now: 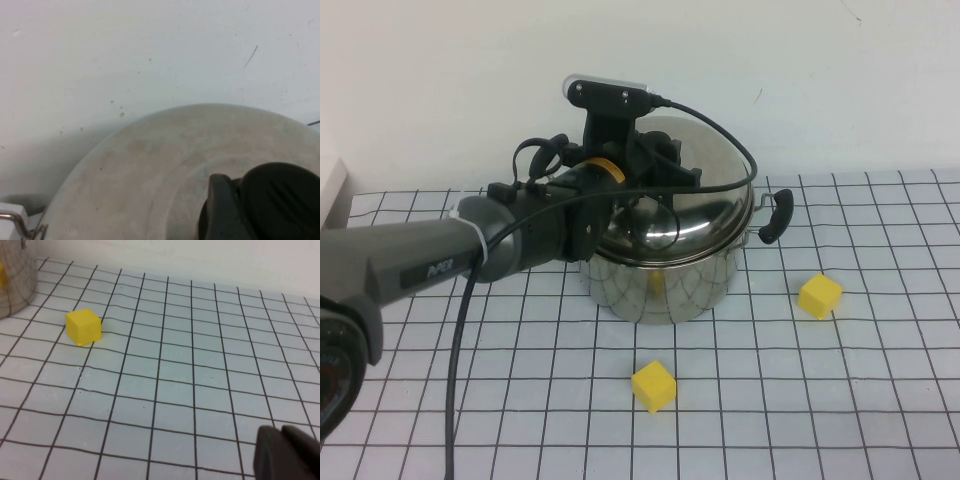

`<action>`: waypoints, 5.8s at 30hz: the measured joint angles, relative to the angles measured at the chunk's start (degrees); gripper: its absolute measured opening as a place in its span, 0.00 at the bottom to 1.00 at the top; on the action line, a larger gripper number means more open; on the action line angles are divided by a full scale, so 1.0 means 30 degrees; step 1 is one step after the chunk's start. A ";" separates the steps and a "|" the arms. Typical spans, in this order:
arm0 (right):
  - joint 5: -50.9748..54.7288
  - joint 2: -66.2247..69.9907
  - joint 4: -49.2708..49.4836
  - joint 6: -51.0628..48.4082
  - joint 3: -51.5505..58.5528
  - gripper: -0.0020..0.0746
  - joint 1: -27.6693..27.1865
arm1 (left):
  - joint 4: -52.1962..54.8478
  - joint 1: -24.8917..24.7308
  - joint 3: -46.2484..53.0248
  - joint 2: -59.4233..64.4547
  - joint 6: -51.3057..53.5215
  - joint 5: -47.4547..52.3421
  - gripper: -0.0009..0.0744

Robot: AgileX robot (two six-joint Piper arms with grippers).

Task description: Cover the pot

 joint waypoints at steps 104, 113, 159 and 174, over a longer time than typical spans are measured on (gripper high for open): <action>0.0000 0.0000 0.0000 0.0000 0.0000 0.04 0.0000 | 0.3930 -0.0159 2.0062 -3.2349 -0.7439 1.3457 0.01; 0.0000 0.0000 0.0000 0.0000 0.0000 0.04 0.0000 | 0.3899 -0.0159 2.2627 -3.2777 -0.7484 1.3548 0.01; 0.0000 0.0000 0.0000 0.0000 0.0000 0.04 0.0000 | 0.3282 0.7312 2.7394 -3.9400 -0.1515 1.2071 0.01; 0.0000 0.0000 0.0000 0.0000 0.0000 0.04 0.0000 | 0.3282 0.7312 2.7407 -3.9400 -0.1382 1.2071 0.01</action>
